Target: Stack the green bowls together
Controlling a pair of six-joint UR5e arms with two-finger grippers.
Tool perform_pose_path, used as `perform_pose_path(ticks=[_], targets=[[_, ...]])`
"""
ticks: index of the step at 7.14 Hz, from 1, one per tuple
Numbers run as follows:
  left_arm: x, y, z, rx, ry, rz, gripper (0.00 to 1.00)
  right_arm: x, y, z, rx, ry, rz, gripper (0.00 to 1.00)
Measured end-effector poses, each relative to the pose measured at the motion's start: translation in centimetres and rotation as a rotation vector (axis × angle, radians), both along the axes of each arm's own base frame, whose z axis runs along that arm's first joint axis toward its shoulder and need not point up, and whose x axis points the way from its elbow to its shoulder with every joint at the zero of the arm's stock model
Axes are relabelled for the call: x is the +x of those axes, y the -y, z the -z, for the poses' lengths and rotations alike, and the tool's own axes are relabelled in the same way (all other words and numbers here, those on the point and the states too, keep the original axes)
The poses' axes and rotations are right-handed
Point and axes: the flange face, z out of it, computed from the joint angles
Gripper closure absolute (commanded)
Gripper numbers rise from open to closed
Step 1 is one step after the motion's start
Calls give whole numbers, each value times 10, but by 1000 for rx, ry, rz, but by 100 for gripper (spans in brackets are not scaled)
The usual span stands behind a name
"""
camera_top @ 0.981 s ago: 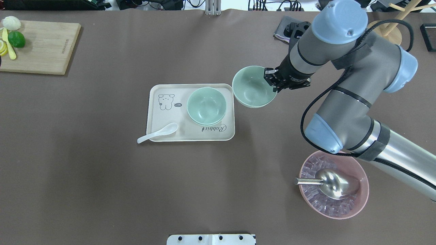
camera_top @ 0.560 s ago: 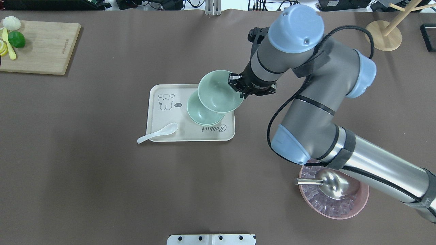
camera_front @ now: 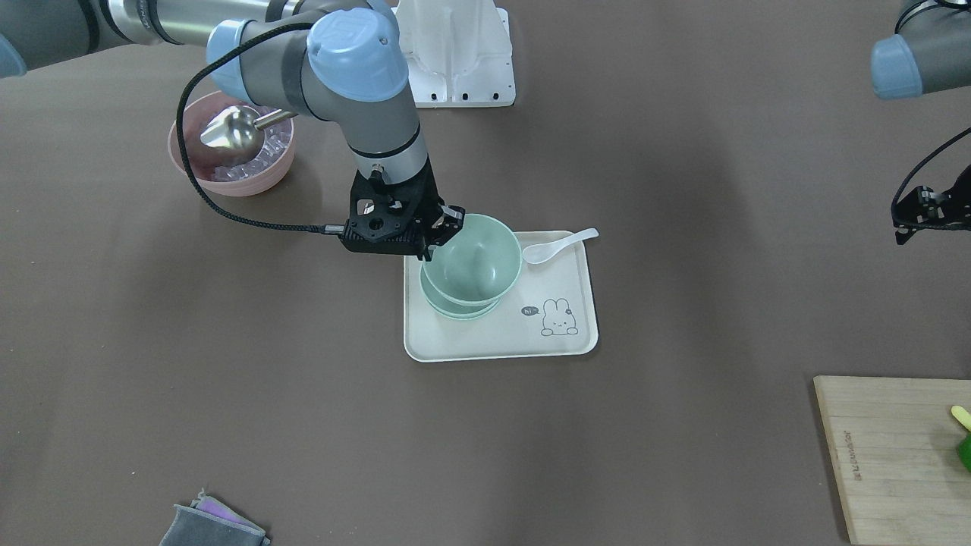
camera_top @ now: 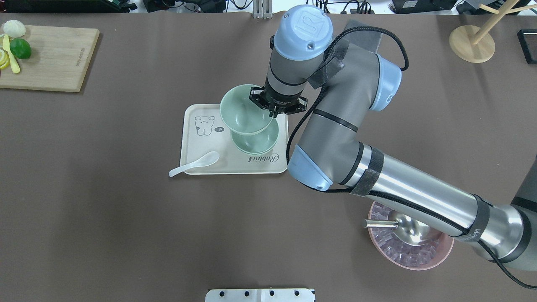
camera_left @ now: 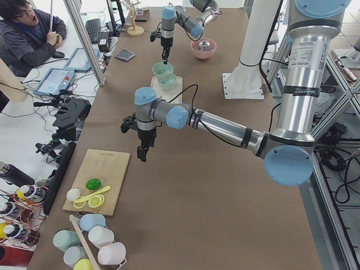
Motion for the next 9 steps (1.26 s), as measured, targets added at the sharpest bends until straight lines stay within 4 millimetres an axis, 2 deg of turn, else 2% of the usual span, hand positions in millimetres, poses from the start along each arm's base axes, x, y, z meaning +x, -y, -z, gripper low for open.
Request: perform_pose_path(ticks=[3,9], targets=[[-1,0,3,6,-1,1,2,-11,-8,-19,-12,-26,13,100],[0,-1,5,9,-3,0,2,-18,-12,-31,-4,-42,26,100]])
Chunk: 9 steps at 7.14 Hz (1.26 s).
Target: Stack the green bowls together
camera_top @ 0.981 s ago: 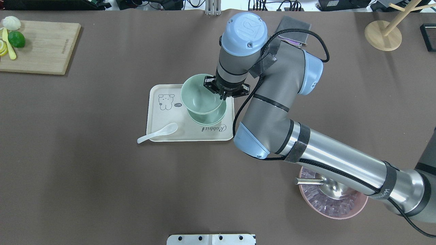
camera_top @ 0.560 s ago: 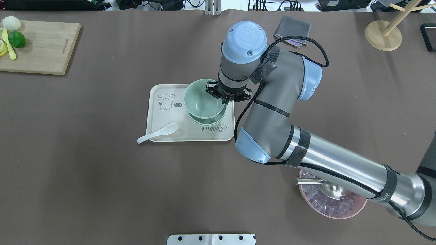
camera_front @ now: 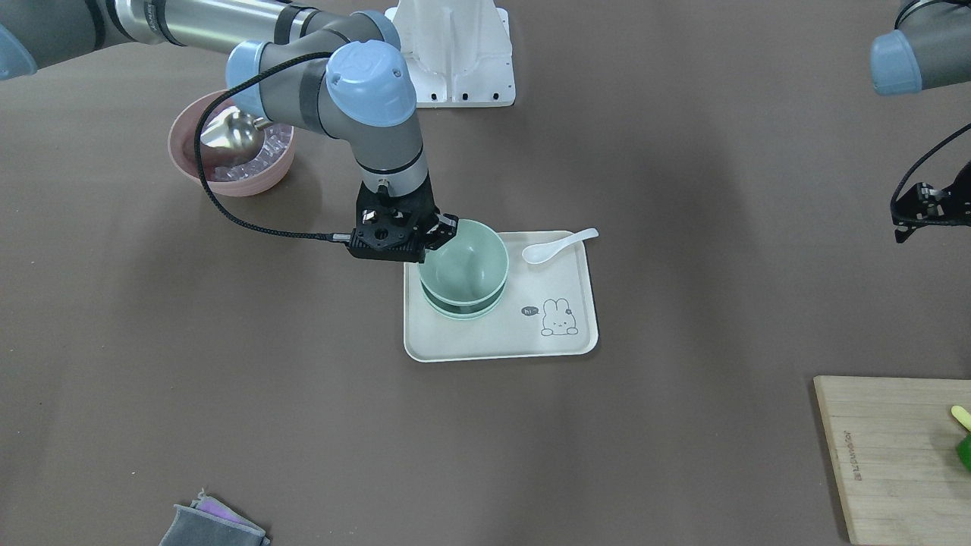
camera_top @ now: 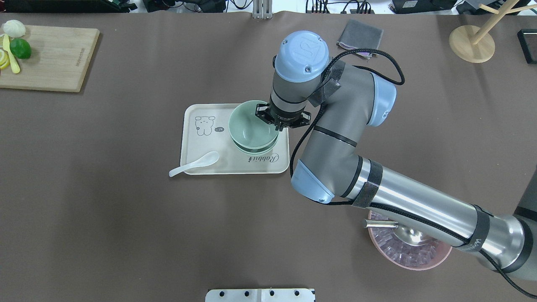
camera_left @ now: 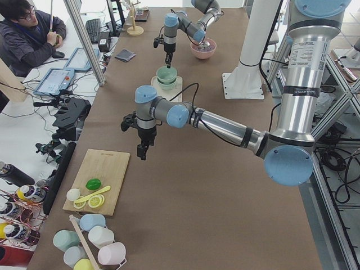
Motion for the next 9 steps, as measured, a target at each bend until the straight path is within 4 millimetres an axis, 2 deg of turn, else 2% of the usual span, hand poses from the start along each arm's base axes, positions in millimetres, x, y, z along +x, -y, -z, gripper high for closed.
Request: perform_pose_path(ticks=[5,9], targets=[[0,0,0,0,0,0,2,-4,1,-5,-2,-9,5,100],[0,0,0,-1,-2,1,2,-18,6,-15,15,18,9,100]])
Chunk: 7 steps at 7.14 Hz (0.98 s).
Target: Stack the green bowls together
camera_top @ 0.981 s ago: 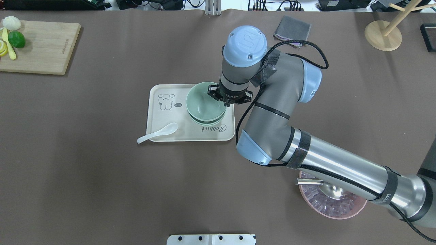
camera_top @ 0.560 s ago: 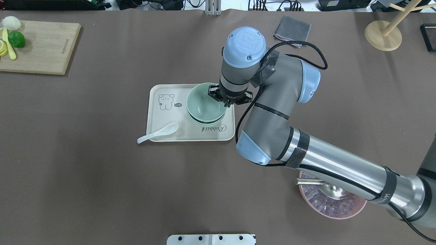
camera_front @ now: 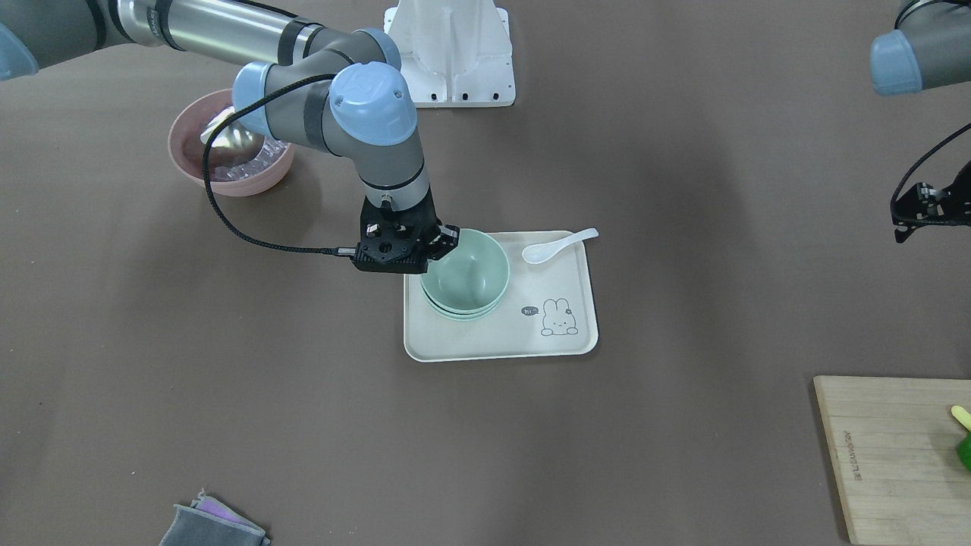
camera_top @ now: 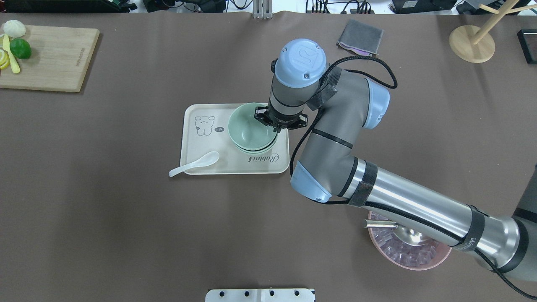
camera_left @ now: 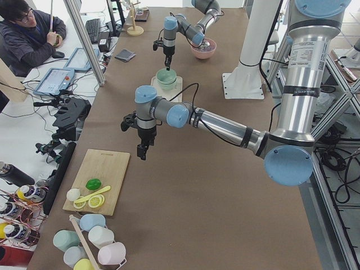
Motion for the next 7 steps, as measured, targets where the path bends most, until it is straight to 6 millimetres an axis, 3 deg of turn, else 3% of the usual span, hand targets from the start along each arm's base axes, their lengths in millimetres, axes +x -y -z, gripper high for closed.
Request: perform_pose_path(ticks=[6,7], targets=[[1,0,1,0,-3,-2,2,-4,-4,-11,-6,-9,11,100],[1,0,1,0,-3,-3,2,-5,-4,-12,-6,-9,12,63]])
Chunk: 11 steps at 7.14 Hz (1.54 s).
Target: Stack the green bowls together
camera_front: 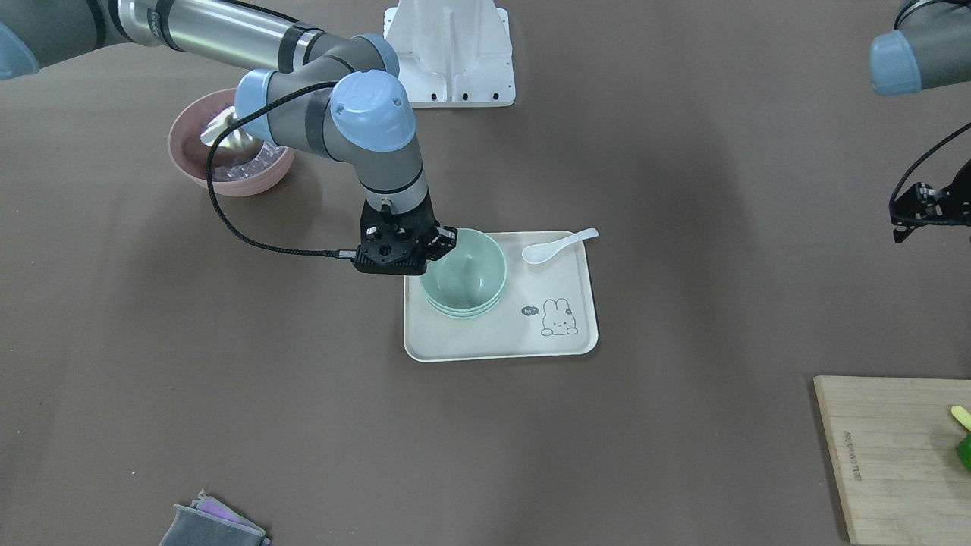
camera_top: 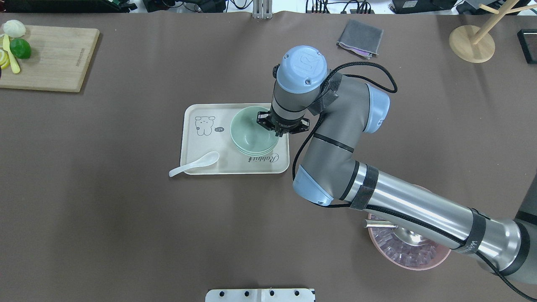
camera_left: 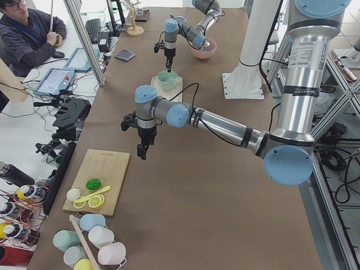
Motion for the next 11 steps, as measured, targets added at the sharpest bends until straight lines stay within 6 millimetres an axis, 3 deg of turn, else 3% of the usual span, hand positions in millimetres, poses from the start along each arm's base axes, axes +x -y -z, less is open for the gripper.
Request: perform_pose_path(ticks=[1,2,5,8,10,11], targets=[[0,0,0,0,0,0,2,0,0,1,3,8,1,23],[0,0,0,-1,0,0,2,1,0,3,13,26,1,2],[0,0,-4,-8,2,-1,2,17,8,13,1,91,23,1],[0,-3,-7,-58,-4,-4,2,76,47,13,-88,162,40,1],[-13,-9,-11,-167,-55,7,2,133,71,-30,-60,126,-23,0],[-27,-11,-16,-235,-56,35,2,177,79,-63,-4,91,-20,0]])
